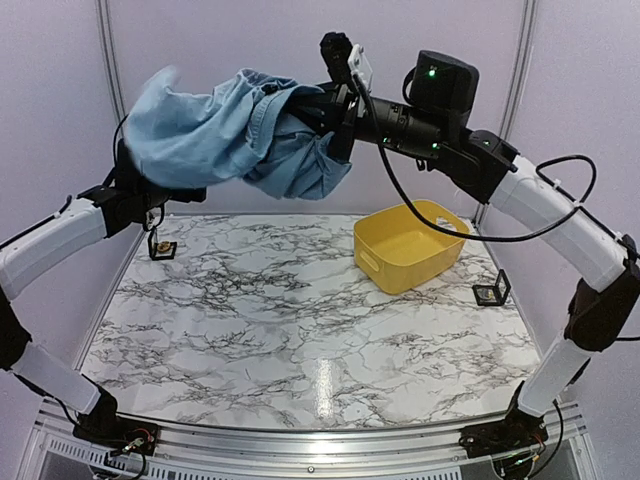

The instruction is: Pin the brooch onto the clothing

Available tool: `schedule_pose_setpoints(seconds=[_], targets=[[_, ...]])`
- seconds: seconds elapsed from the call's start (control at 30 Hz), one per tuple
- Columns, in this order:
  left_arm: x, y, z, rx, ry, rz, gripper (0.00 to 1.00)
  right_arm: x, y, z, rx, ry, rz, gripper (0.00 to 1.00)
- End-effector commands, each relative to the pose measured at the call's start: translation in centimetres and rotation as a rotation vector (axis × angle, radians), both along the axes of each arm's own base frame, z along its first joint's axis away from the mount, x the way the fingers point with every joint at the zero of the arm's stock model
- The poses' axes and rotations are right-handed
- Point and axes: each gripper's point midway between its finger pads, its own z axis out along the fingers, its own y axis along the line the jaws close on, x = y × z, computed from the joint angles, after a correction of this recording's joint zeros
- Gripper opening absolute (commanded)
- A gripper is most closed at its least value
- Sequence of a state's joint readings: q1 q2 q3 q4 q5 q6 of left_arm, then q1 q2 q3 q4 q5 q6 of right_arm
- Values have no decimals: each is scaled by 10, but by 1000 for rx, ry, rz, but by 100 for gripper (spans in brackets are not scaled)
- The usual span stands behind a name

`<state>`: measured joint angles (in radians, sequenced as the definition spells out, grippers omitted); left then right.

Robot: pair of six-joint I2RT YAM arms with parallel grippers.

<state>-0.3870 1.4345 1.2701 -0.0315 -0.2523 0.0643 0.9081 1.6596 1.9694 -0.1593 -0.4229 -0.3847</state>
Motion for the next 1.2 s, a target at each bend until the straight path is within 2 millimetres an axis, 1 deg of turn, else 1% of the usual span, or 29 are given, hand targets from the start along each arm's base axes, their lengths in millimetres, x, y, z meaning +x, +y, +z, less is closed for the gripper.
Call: schedule_pose_setpoints(seconds=[0.0, 0.03, 0.1, 0.17, 0.2, 0.23, 0.27, 0.3, 0.33, 0.37, 0.4, 0.43, 0.47, 0.5, 0.53, 0.57, 0.6, 0.63, 0.67, 0.73, 0.8, 0.83, 0.87, 0.9, 0.93, 0.97, 1.07, 1.13, 1.17], targets=[[-18, 28, 31, 19, -74, 102, 99, 57, 18, -102, -146, 137, -80, 0], [-21, 30, 34, 23, -80, 104, 99, 60, 21, -129, -186, 180, -81, 0], [-25, 34, 33, 30, -82, 116, 99, 58, 26, -187, -263, 270, -52, 0], [-28, 39, 30, 33, -79, 139, 99, 53, 27, -254, -373, 364, -26, 0], [-29, 40, 28, 30, -77, 146, 99, 51, 25, -292, -434, 424, -31, 0], [-30, 40, 25, 28, -70, 148, 99, 49, 22, -323, -484, 473, -30, 0], [-31, 41, 22, 25, -67, 150, 99, 45, 20, -349, -527, 519, -24, 8], [-32, 41, 22, 18, -67, 147, 99, 43, 19, -378, -576, 572, -23, 24], [-33, 40, 19, 17, -63, 143, 99, 40, 19, -395, -616, 619, -13, 38], [-33, 40, 19, 15, -63, 140, 99, 41, 18, -407, -652, 651, -23, 50], [-32, 39, 18, 15, -61, 137, 99, 45, 18, -412, -675, 672, -44, 62], [-32, 38, 18, 13, -60, 134, 99, 51, 17, -411, -684, 678, -76, 71], [-31, 37, 16, 10, -56, 131, 99, 59, 17, -409, -680, 685, -110, 82], [-30, 36, 15, 6, -53, 126, 99, 71, 15, -408, -669, 697, -156, 87], [-30, 34, 14, 1, -50, 117, 99, 85, 8, -409, -655, 737, -197, 89], [-29, 33, 13, -2, -47, 112, 99, 98, 2, -414, -637, 799, -225, 88], [-29, 32, 12, -5, -45, 108, 99, 110, -7, -419, -617, 878, -235, 83], [-29, 31, 10, -5, -42, 104, 99, 122, -16, -431, -602, 968, -246, 73], [-29, 30, 10, -3, -40, 102, 99, 131, -26, -440, -591, 1043, -267, 59], [-29, 30, 8, 1, -37, 102, 99, 144, -39, -451, -581, 1113, -302, 41], [-28, 31, 9, 4, -39, 102, 99, 149, -43, -451, -569, 1139, -321, 33], [-28, 30, 8, 4, -39, 102, 99, 149, -44, -450, -570, 1143, -321, 33], [-27, 30, 8, 7, -37, 101, 99, 149, -44, -447, -567, 1150, -310, 41], [-27, 30, 7, 8, -35, 101, 99, 144, -43, -441, -562, 1163, -266, 58], [-27, 29, 6, 10, -33, 99, 99, 140, -42, -436, -560, 1170, -230, 83], [-26, 29, 4, 11, -30, 98, 99, 136, -41, -432, -568, 1158, -202, 97], [-24, 27, 1, 14, -22, 94, 99, 122, -40, -416, -600, 1117, -167, 98], [-22, 25, 0, 12, -19, 85, 99, 104, -42, -402, -639, 1086, -144, 99], [-22, 24, -1, 12, -16, 82, 99, 96, -44, -391, -645, 1062, -132, 98]])
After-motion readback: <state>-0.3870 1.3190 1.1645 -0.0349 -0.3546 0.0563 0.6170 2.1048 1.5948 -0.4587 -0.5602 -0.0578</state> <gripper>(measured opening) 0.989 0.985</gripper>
